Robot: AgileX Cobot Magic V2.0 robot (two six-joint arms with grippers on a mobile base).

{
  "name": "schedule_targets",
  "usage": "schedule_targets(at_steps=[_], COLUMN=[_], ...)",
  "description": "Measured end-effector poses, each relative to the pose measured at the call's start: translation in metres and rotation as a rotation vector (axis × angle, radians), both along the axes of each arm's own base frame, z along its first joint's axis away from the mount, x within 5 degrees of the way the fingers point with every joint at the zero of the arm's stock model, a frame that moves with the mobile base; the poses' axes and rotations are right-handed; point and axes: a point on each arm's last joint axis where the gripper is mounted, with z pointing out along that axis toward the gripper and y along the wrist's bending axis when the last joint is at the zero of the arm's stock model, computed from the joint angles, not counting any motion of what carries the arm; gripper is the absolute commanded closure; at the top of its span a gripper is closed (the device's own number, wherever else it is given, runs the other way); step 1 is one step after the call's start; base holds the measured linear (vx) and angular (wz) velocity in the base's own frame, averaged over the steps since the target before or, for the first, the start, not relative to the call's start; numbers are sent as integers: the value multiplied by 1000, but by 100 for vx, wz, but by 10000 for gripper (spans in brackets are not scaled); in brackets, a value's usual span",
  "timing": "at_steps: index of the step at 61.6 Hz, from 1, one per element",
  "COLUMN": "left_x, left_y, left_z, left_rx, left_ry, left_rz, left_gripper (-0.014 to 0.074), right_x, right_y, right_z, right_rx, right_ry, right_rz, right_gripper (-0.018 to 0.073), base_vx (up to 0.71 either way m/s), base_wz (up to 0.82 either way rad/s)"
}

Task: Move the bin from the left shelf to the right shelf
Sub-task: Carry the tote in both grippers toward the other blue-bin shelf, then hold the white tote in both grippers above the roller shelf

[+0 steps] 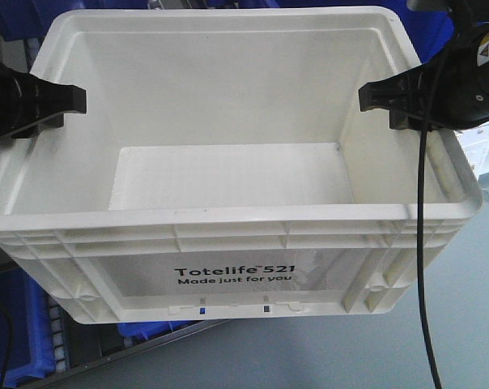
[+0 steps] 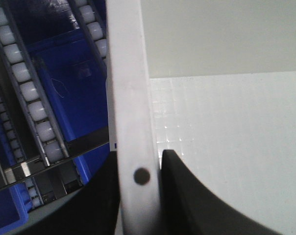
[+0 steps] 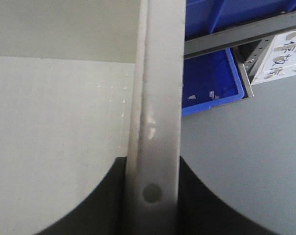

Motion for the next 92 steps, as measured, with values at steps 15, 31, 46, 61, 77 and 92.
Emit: schedule_targets(at_steps=[15, 31, 46, 61, 77, 92], left_x=[0, 0, 0, 0, 0, 0], left_y=[0, 0, 0, 0, 0, 0], left_z=[0, 0, 0, 0, 0, 0], left_rx=[0, 0, 0, 0, 0, 0], left_ry=[0, 0, 0, 0, 0, 0], left_rz=[0, 0, 0, 0, 0, 0], left_gripper=[452, 452, 452, 452, 452, 452], right_x=[0, 0, 0, 0, 0, 0], right_y=[0, 0, 0, 0, 0, 0], right_z=[0, 0, 0, 0, 0, 0], right_rx=[0, 1, 1, 1, 1, 1], right_ry=[0, 0, 0, 0, 0, 0], right_rz=[0, 0, 0, 0, 0, 0], right_gripper=[567, 567, 567, 567, 567, 567], base_vx=[6, 5, 6, 7, 9, 11], base_wz=[28, 20, 10, 4, 4, 7])
